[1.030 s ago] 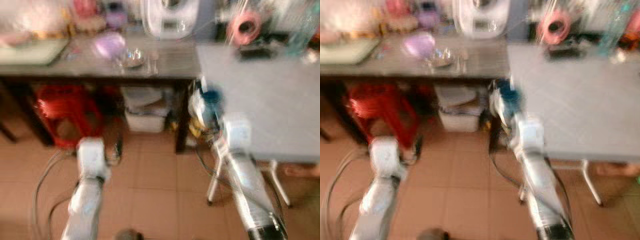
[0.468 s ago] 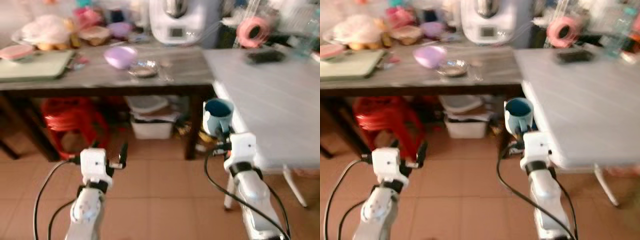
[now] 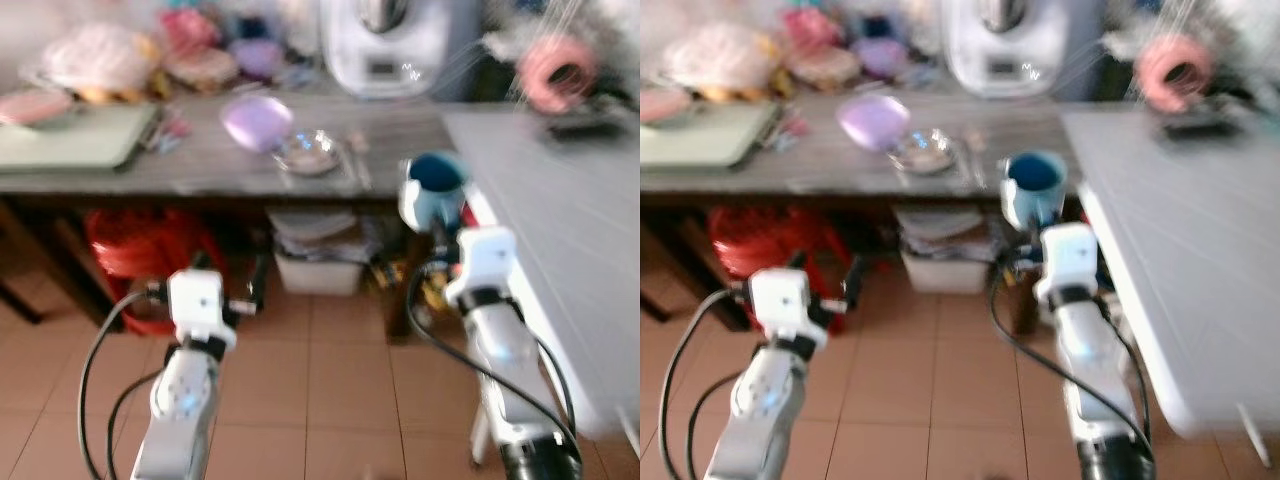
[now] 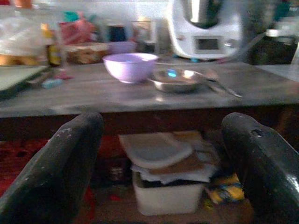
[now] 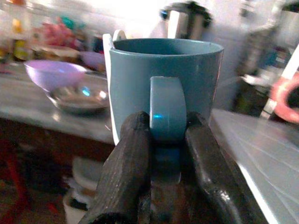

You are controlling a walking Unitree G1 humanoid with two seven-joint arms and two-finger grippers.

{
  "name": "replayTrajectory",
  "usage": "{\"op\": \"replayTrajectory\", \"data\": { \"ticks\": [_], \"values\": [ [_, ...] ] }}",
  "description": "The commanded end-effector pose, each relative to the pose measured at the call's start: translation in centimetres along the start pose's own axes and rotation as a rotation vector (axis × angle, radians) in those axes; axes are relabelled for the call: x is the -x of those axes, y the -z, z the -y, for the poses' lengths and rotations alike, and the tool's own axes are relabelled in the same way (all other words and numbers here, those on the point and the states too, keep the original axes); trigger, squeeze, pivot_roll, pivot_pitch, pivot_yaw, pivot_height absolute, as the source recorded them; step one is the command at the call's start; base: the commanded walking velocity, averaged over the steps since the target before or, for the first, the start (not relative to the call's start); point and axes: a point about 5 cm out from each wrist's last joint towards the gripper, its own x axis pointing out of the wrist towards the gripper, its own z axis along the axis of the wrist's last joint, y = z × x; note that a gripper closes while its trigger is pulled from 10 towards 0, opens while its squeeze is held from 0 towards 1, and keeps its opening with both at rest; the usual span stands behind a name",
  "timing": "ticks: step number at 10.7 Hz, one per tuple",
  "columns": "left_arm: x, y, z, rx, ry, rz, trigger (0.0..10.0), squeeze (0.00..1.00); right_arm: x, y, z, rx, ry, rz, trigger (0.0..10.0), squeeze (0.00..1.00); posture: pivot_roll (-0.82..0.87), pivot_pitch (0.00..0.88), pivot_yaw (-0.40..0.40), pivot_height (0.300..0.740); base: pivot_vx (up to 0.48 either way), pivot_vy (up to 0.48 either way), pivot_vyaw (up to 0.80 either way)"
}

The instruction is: Setting the table

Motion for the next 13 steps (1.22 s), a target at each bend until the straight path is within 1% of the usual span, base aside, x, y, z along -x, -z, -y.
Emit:
{"op": "replayTrajectory", "data": {
  "ticks": [1,3,5,7,10,11,12,13],
  "values": [
    [0.3,-0.1,-0.6,-0.027,-0.007,-0.003,10.0,0.00,-0.4,-0.9,-1.0,-0.017,-0.023,0.042,10.0,0.00,0.01,0.000,0.021,0.740,0.480,0.000,0.00],
    [0.5,0.1,-0.4,-0.028,0.007,-0.009,10.0,0.00,-0.4,-0.9,-1.3,-0.013,-0.034,0.040,10.0,0.00,0.00,0.000,0.019,0.740,0.480,0.000,0.00],
    [0.1,-0.1,-0.2,-0.025,0.022,0.005,10.0,0.00,-0.9,-1.3,-1.3,-0.016,-0.035,0.055,10.0,0.00,0.00,0.000,0.019,0.740,0.480,0.000,0.00],
    [0.3,-0.2,-0.1,-0.030,0.036,0.008,10.0,0.00,-1.0,-1.3,-1.4,-0.009,-0.031,0.058,10.0,0.00,0.00,0.000,0.020,0.740,0.480,0.000,0.00],
    [0.4,-0.2,-0.3,-0.038,0.032,0.012,10.0,0.00,-1.6,-1.5,-1.3,-0.001,-0.026,0.068,10.0,0.00,0.02,0.000,0.017,0.740,0.480,0.000,0.00],
    [0.2,-0.1,-1.2,-0.055,-0.044,0.001,10.0,0.00,-2.4,-1.8,-1.1,-0.015,-0.027,0.081,10.0,0.00,0.02,0.000,0.019,0.740,0.356,0.000,0.00],
    [0.3,-0.1,-1.3,-0.070,-0.052,0.003,10.0,0.00,-2.7,-1.9,-1.0,-0.012,-0.026,0.084,10.0,0.00,0.02,0.000,0.019,0.740,0.000,0.000,0.00],
    [0.6,-0.4,-1.6,-0.090,-0.064,0.016,10.0,0.00,-4.1,-2.4,-0.7,-0.009,-0.023,0.099,10.0,0.00,0.04,0.001,0.013,0.740,0.000,0.000,0.00]
  ]
}}
